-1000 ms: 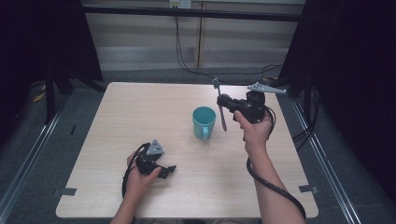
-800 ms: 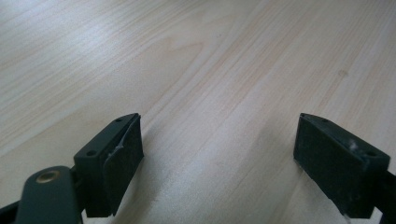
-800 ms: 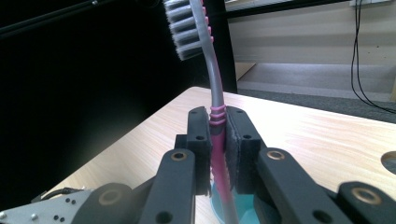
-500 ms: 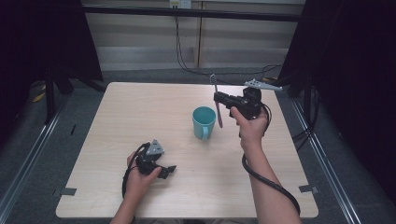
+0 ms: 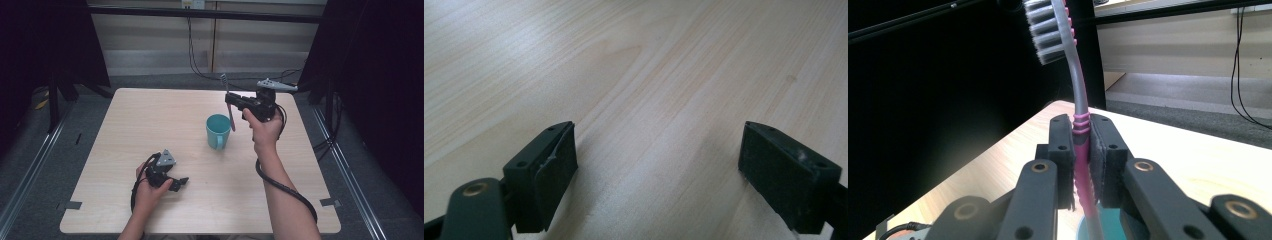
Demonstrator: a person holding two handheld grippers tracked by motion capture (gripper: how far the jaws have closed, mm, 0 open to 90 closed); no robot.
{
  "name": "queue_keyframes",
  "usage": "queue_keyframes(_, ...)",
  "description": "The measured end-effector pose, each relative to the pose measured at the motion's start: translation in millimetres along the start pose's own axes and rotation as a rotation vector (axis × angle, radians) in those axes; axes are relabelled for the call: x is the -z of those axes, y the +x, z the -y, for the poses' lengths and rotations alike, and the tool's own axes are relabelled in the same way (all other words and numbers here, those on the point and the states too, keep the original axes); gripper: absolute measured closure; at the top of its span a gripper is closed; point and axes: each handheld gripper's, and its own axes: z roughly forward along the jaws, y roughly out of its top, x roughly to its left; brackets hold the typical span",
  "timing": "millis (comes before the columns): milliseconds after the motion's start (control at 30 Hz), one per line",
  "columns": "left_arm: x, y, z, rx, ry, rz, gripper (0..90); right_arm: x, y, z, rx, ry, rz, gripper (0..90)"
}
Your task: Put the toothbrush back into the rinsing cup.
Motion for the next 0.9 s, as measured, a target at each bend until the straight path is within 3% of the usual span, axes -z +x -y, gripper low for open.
queue_keyframes(900, 0.0, -0.2, 0.0, 0.001, -0.001, -0.001, 15.4, -31.8, -7.5, 3.8, 0.007, 0.000, 0.007, 81.3)
